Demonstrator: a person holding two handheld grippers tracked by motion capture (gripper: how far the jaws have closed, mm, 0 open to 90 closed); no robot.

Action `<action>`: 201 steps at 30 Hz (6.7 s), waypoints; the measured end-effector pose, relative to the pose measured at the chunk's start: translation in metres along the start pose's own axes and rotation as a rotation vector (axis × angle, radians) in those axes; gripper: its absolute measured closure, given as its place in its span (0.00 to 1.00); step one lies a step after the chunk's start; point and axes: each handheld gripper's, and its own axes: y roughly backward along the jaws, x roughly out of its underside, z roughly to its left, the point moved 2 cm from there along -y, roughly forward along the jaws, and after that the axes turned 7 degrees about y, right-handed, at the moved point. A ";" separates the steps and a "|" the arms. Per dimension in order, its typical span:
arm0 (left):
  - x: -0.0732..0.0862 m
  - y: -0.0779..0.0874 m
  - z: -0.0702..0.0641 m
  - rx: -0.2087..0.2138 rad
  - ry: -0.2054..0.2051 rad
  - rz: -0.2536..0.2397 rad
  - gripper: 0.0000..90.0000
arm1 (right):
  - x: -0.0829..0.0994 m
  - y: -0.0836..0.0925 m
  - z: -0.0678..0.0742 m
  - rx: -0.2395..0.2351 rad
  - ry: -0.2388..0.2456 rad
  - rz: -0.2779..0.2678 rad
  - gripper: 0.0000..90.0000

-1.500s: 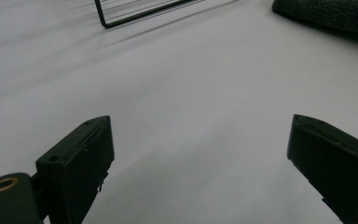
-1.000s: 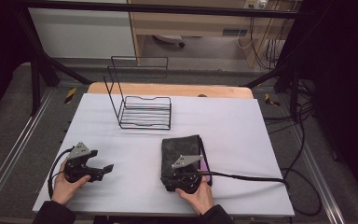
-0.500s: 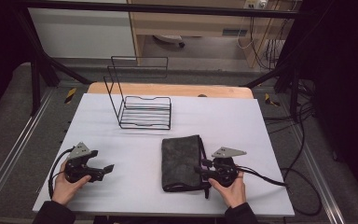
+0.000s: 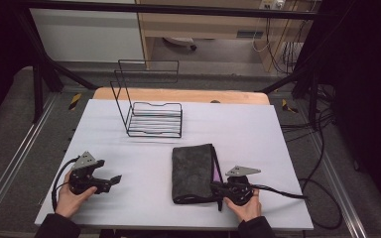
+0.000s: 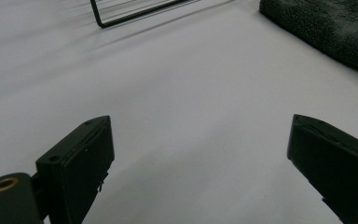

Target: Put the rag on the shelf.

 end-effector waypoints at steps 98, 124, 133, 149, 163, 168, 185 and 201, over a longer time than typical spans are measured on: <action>-0.024 -0.091 -0.186 0.142 0.074 0.203 0.91 | -0.007 -0.008 -0.036 0.023 -0.026 -0.015 0.87; -0.016 -0.054 -0.148 0.100 -0.051 0.192 0.67 | -0.014 -0.021 -0.008 -0.029 0.032 -0.072 0.55; -0.031 -0.049 -0.127 0.111 -0.058 0.142 0.28 | -0.016 -0.012 -0.020 -0.045 0.044 -0.076 0.20; -0.067 -0.063 -0.103 0.040 -0.053 0.127 0.12 | -0.015 -0.006 -0.023 -0.025 0.088 -0.034 0.01; -0.091 -0.097 -0.079 -0.041 0.039 0.099 0.21 | -0.015 -0.004 -0.023 -0.010 0.100 -0.032 0.01; -0.095 -0.111 -0.073 -0.050 0.098 0.095 0.29 | -0.015 -0.003 -0.023 -0.005 0.096 -0.031 0.01; -0.088 -0.141 -0.070 -0.016 0.153 0.180 0.67 | -0.017 -0.004 -0.026 -0.006 0.087 -0.033 0.02; -0.084 -0.145 -0.080 -0.007 0.153 0.196 0.85 | -0.037 -0.011 -0.037 0.016 0.022 -0.099 0.03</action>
